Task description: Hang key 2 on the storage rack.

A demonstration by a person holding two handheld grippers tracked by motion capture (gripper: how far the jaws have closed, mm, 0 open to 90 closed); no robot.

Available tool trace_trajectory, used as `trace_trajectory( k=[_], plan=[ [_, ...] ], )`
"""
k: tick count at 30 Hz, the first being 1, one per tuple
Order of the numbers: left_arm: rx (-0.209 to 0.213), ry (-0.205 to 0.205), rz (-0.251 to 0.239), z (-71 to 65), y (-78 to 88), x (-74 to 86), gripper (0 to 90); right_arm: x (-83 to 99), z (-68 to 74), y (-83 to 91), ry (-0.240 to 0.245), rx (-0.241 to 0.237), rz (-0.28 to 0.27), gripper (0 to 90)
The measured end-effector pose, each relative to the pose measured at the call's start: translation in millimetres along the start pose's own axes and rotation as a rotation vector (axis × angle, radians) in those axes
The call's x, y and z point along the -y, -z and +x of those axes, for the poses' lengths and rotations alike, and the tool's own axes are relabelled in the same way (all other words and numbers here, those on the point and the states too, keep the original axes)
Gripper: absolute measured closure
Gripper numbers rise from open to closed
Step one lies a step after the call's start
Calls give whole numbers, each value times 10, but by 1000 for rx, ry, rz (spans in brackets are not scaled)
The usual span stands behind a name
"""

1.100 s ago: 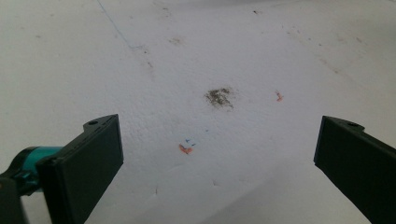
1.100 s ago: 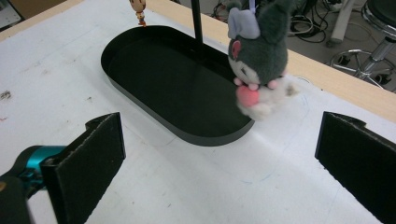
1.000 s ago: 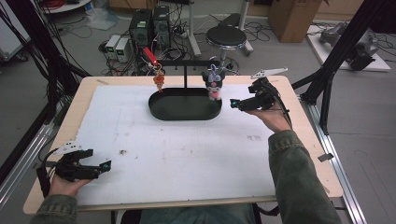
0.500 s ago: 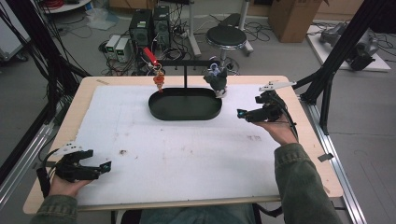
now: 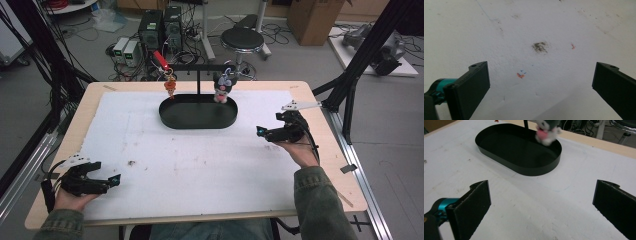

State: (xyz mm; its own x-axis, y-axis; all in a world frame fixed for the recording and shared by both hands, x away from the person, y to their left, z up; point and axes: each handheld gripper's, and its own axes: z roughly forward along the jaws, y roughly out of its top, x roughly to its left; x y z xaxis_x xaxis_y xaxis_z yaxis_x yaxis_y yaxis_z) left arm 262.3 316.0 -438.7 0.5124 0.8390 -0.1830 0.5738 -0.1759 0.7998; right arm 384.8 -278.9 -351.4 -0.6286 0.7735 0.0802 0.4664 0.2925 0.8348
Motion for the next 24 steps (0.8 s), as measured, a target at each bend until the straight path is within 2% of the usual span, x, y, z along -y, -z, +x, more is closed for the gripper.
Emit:
trace_trajectory(
  k=[2, 4, 9, 17, 24],
  plan=[
    [-2, 3, -3, 0, 4, 1, 18, 77, -13, -12, -15, -5, -16, 8],
    [-1, 3, -5, 3, 5, 3, 17, 127, -17, -22, -20, 4, -1, 8],
    [-1, 9, -6, 2, 6, 8, 18, 254, -45, -27, -37, 3, -7, 8],
    [-3, 11, -5, 6, 13, 16, 18, 444, -134, 34, -64, 15, -28, 8],
    [-6, 13, -4, 3, 12, 20, 17, 618, -177, 29, -83, 22, -9, 8]
  ],
)
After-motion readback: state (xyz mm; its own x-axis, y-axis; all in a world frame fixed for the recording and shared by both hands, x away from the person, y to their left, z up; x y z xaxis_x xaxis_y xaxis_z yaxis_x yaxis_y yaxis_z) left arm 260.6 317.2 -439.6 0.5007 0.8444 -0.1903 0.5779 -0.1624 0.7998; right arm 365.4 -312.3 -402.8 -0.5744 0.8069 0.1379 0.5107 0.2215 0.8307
